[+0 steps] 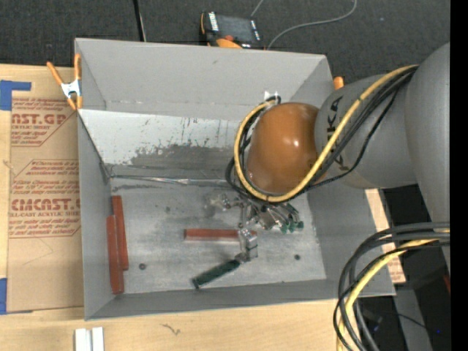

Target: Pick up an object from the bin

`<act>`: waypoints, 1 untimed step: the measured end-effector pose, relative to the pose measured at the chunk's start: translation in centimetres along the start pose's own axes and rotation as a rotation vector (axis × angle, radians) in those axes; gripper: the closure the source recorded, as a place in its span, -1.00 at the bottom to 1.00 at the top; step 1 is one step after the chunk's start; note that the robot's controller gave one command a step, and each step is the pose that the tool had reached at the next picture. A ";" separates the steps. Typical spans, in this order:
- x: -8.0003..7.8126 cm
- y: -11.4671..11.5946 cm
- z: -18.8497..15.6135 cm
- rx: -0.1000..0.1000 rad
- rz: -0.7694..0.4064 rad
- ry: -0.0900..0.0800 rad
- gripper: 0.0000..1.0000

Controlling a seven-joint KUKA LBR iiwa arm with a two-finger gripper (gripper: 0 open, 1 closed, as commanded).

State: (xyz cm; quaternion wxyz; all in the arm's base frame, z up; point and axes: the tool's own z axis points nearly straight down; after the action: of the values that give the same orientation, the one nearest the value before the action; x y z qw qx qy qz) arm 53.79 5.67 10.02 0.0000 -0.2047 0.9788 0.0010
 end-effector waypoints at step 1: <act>-0.7 -0.5 3.1 0.000 0.125 0.000 -1.00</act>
Offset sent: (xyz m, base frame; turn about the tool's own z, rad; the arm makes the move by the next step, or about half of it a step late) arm 0.0082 -0.0024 -0.0302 0.1252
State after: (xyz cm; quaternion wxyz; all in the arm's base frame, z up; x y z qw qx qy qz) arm 54.62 5.52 6.95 0.0001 -0.1431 0.9897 0.0009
